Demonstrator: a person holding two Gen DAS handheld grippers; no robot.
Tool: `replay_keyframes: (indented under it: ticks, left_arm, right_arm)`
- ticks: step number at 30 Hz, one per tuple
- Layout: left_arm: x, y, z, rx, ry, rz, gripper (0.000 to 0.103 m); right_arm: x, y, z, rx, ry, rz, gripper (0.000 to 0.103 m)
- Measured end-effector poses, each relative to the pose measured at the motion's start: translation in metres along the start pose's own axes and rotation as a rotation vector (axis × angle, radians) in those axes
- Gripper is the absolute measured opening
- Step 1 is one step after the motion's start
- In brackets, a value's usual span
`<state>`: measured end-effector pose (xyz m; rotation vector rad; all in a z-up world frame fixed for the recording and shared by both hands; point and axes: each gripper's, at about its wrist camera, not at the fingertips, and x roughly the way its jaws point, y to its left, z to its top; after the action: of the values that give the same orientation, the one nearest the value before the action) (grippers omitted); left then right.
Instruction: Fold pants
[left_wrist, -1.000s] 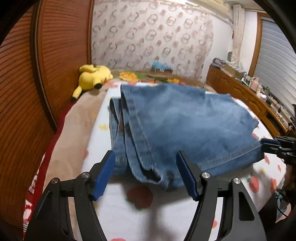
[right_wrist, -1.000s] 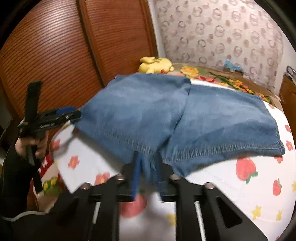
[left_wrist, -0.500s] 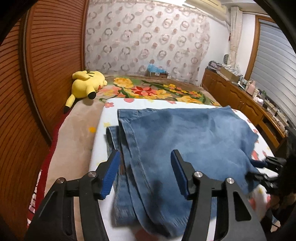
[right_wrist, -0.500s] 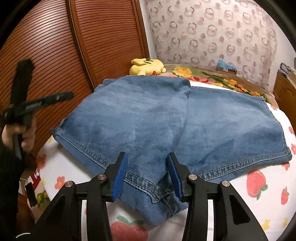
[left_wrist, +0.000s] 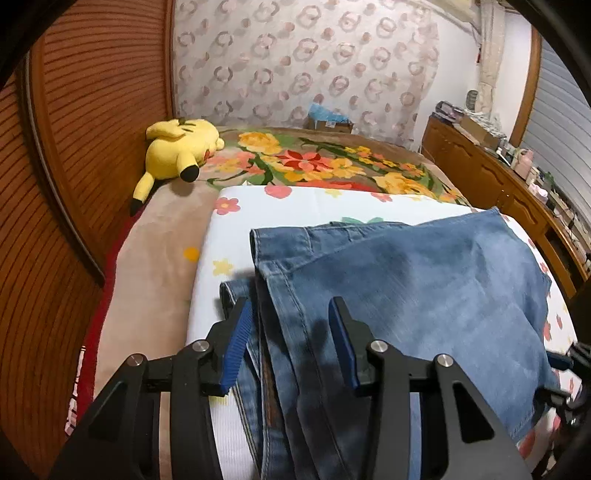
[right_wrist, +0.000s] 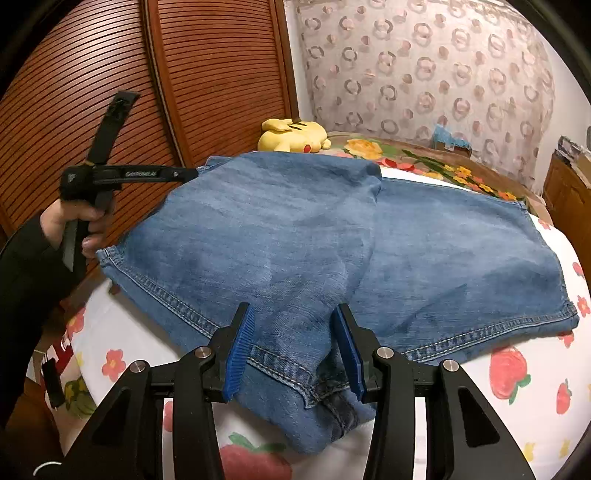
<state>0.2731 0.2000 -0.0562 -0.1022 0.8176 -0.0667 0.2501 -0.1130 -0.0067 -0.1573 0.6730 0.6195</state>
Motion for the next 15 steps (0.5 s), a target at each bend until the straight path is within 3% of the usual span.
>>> replay_keyframes:
  ticks: [5, 9, 15]
  left_arm:
    - [0.016, 0.005, 0.008, -0.027, 0.049, -0.011, 0.03]
    - [0.015, 0.004, 0.01, -0.021, 0.049, -0.028, 0.005]
    - [-0.012, 0.0, 0.027, -0.005, -0.044, -0.024, 0.003]
  right_arm:
    - [-0.005, -0.007, -0.002, 0.013, -0.001, 0.016, 0.046]
    - [-0.011, -0.011, -0.004, 0.018, -0.007, 0.025, 0.046]
    - [-0.011, -0.016, -0.006, 0.037, -0.009, 0.028, 0.046]
